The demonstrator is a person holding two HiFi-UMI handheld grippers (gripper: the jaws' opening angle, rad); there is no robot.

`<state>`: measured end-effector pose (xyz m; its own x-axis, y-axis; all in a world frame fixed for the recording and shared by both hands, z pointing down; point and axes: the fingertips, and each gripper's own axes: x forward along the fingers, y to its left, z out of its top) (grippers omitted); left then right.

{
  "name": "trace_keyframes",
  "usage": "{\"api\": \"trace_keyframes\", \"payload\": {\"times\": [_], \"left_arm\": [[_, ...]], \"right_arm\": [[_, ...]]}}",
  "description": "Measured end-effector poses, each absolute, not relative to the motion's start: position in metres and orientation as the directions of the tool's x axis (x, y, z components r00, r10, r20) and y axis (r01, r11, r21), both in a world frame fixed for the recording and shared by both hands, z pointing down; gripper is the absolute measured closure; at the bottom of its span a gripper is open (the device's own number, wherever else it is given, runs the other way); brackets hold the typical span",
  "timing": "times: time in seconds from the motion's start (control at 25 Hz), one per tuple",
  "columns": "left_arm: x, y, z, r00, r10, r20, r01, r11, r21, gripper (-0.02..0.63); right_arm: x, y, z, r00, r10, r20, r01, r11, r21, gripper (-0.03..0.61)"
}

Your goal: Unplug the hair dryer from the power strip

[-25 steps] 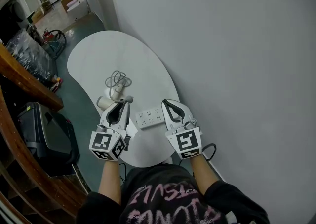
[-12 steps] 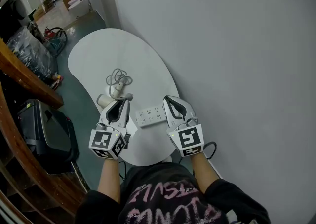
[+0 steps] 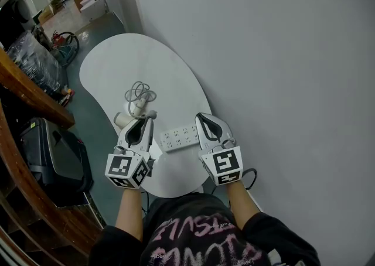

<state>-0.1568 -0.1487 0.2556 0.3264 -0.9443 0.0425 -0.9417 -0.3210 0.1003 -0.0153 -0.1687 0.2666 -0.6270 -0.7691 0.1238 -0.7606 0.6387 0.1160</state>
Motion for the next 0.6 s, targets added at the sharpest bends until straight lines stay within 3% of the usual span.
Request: {"api": "trace_keyframes", "payload": {"times": [0.6], "left_arm": [[-0.1574,-0.1500,0.2618,0.301,-0.952,0.045,-0.950,-0.296,0.102,0.552]], "right_arm": [[-0.0162,-0.1723,0.2677,-0.654,-0.749,0.102,-0.743,0.662,0.097,0.572]]}}
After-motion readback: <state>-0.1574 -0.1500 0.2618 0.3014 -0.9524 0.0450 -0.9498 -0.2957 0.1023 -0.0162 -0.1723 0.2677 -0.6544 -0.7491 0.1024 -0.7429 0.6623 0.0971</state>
